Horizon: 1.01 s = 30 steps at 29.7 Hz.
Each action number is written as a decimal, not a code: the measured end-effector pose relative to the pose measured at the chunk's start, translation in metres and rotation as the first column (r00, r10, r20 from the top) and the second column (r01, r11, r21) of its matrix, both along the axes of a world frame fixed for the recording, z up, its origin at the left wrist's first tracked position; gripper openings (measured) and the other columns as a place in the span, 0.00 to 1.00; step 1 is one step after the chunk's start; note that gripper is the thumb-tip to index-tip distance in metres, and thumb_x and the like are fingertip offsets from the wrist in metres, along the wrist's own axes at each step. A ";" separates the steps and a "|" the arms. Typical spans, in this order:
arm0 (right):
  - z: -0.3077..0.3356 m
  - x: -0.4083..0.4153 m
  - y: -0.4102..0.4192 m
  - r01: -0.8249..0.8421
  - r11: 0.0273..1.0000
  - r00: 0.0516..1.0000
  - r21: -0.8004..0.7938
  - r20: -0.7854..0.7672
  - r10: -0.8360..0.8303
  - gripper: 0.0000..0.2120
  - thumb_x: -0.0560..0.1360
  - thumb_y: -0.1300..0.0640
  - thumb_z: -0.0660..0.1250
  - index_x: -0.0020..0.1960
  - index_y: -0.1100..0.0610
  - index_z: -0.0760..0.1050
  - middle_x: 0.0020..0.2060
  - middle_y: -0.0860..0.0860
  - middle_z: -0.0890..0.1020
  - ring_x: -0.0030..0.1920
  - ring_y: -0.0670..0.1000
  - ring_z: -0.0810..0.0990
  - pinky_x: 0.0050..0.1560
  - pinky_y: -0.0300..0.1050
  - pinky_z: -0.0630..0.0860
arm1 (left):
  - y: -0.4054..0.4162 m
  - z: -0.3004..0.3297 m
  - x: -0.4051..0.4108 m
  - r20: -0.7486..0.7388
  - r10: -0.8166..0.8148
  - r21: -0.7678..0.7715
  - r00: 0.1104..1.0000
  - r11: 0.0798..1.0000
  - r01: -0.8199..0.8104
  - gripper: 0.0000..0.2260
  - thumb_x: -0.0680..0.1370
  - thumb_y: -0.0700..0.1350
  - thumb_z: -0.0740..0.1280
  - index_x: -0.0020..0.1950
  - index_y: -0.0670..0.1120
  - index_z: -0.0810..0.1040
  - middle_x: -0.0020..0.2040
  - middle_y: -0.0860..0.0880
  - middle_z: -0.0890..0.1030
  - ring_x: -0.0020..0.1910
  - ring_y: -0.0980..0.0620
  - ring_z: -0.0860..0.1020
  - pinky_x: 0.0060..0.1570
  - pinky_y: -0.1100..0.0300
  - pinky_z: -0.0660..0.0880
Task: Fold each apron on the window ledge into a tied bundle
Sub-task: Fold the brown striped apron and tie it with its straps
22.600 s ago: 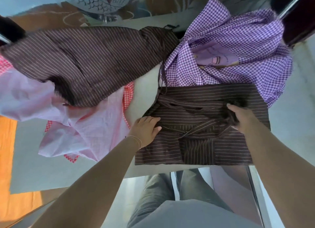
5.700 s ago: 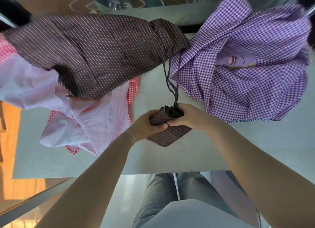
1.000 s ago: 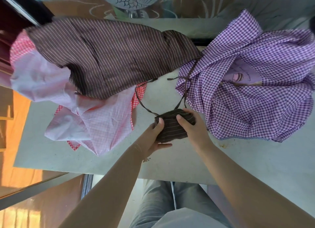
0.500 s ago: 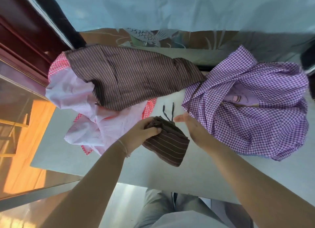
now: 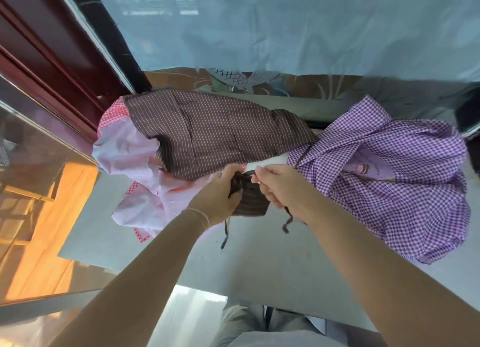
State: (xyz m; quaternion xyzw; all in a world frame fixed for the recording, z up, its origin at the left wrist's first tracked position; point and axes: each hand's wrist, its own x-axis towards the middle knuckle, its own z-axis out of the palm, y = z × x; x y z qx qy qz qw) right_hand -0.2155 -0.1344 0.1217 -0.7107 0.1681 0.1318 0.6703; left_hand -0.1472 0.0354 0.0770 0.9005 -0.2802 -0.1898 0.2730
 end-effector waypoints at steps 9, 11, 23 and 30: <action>-0.055 -0.031 0.008 0.038 0.812 0.965 0.583 -0.233 0.123 0.15 0.77 0.50 0.62 0.34 0.53 0.69 0.25 0.46 0.61 0.25 0.44 0.55 0.25 0.37 0.50 | -0.007 0.048 0.018 -0.804 0.131 -0.432 0.581 0.543 -0.720 0.05 0.83 0.47 0.56 0.54 0.50 0.70 0.44 0.47 0.77 0.31 0.50 0.80 0.27 0.54 0.79; -0.051 -0.015 -0.014 -0.032 0.823 0.965 0.567 -0.198 0.174 0.16 0.76 0.50 0.64 0.32 0.52 0.66 0.26 0.47 0.58 0.26 0.45 0.54 0.25 0.37 0.51 | -0.003 0.061 0.015 -0.755 -0.024 -0.484 0.655 0.695 -0.532 0.07 0.81 0.50 0.56 0.53 0.50 0.71 0.42 0.47 0.77 0.28 0.50 0.79 0.23 0.58 0.76; 0.049 0.033 -0.054 -0.401 0.853 0.904 -0.334 0.006 0.428 0.18 0.80 0.47 0.60 0.39 0.60 0.75 0.25 0.50 0.67 0.24 0.45 0.62 0.27 0.37 0.63 | 0.000 0.091 0.023 -0.183 -0.199 -0.236 0.963 0.960 0.154 0.07 0.76 0.52 0.66 0.51 0.53 0.72 0.48 0.55 0.77 0.46 0.54 0.79 0.46 0.58 0.79; 0.049 0.027 -0.034 -0.260 0.698 0.836 -0.667 0.206 0.508 0.15 0.81 0.49 0.58 0.38 0.53 0.74 0.29 0.47 0.71 0.28 0.42 0.69 0.31 0.36 0.64 | -0.005 0.087 0.011 -0.021 -0.173 -0.103 0.985 0.980 0.170 0.13 0.77 0.49 0.69 0.57 0.54 0.68 0.46 0.56 0.79 0.42 0.56 0.80 0.43 0.57 0.80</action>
